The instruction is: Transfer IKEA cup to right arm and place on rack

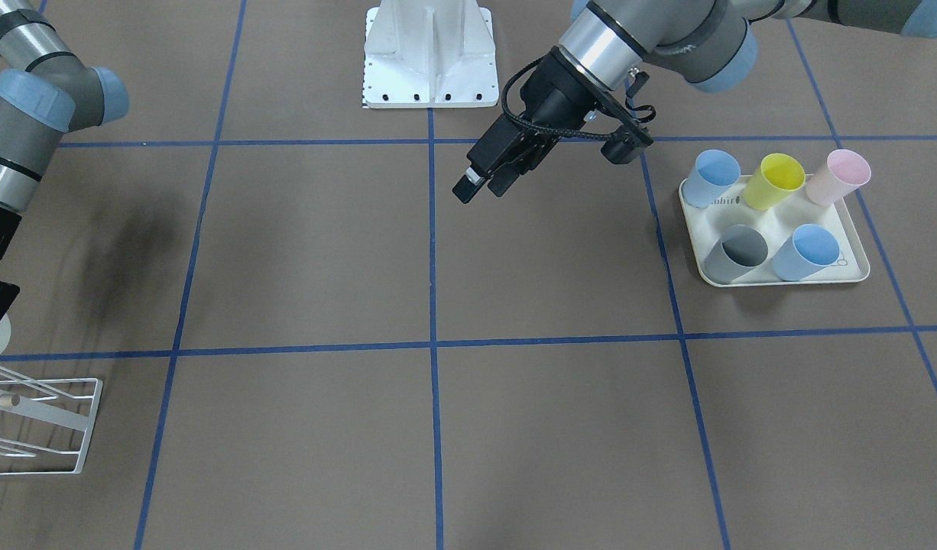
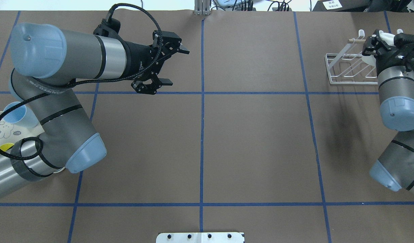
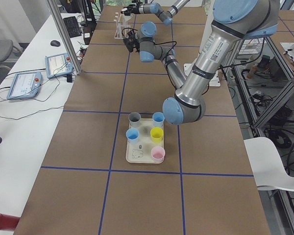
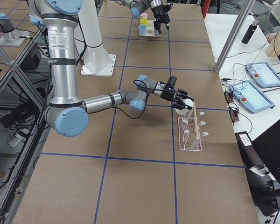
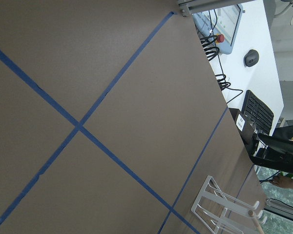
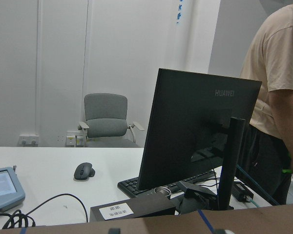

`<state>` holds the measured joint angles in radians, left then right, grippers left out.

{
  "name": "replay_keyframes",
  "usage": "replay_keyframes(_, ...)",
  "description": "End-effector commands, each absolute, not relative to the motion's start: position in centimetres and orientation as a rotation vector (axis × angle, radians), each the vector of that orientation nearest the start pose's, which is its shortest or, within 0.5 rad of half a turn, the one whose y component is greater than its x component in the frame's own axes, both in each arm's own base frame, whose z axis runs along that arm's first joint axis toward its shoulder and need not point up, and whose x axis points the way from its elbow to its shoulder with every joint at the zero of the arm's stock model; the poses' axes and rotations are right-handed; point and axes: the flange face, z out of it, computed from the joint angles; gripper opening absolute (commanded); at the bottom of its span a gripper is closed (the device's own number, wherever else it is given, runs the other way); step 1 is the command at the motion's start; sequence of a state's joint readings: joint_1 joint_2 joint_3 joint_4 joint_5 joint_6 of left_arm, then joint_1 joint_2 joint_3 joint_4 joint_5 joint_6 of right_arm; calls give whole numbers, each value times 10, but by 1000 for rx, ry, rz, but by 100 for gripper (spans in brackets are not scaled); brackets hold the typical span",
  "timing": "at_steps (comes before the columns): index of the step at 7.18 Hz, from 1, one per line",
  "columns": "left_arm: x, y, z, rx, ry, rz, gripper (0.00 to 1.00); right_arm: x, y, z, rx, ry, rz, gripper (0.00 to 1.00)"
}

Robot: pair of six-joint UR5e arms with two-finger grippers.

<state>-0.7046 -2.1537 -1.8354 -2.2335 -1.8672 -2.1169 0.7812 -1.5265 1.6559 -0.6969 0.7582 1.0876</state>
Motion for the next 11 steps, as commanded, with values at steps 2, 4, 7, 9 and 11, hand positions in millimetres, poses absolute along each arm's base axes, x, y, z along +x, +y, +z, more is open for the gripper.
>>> replay_keyframes(2,386,-464,129,-123,1559,-772,100,-227,-520,491,1173,-322,674,16)
replay_keyframes(4,387,-464,131,-125,1556,-772,100,-229,-525,498,1167,-310,677,16)
replay_keyframes(7,387,-464,130,-125,1557,-771,100,-234,-531,504,1167,-295,679,29)
replay_keyframes(9,387,-464,130,-125,1557,-771,100,-234,-531,507,1165,-292,679,73)
replay_keyframes(11,387,-464,130,-123,1558,-773,100,-238,-533,503,1179,-300,706,99)
